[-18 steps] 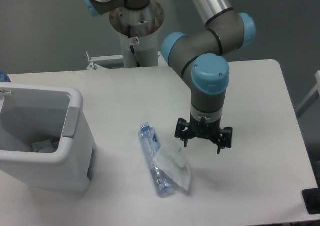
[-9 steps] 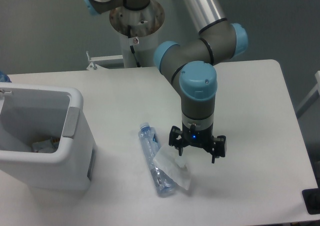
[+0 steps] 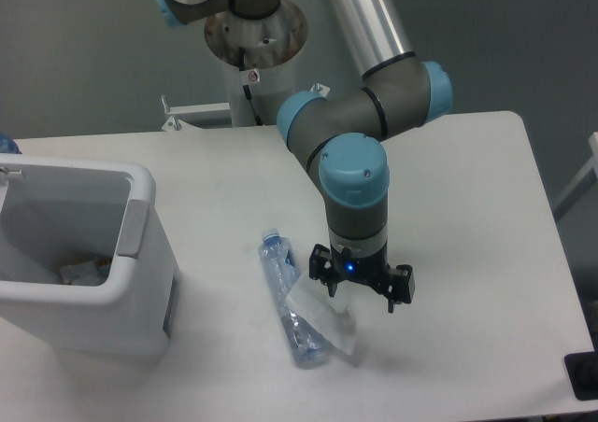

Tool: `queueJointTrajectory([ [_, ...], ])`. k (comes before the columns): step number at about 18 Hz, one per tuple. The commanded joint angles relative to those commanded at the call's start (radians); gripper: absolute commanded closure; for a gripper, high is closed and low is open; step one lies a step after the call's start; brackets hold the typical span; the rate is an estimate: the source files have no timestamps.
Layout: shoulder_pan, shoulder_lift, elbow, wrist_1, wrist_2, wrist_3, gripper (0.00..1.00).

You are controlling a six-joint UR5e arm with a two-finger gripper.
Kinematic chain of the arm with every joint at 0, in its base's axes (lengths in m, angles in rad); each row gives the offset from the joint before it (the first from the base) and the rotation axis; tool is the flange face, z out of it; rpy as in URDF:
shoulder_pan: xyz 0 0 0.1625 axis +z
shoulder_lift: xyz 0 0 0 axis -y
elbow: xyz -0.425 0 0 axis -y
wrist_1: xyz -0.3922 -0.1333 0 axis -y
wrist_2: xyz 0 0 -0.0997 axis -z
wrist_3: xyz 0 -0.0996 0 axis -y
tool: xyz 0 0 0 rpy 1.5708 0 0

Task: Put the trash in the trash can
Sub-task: 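Move the open gripper over the crumpled clear plastic bag, then lower the gripper onto the plastic bag and close on it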

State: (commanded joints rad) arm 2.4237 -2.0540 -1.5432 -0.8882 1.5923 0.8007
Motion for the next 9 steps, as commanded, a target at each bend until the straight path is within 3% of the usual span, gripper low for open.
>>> queueJointTrajectory([
  [9,-0.003,-0.018,-0.044,-0.009,-0.005,0.011,0.0],
])
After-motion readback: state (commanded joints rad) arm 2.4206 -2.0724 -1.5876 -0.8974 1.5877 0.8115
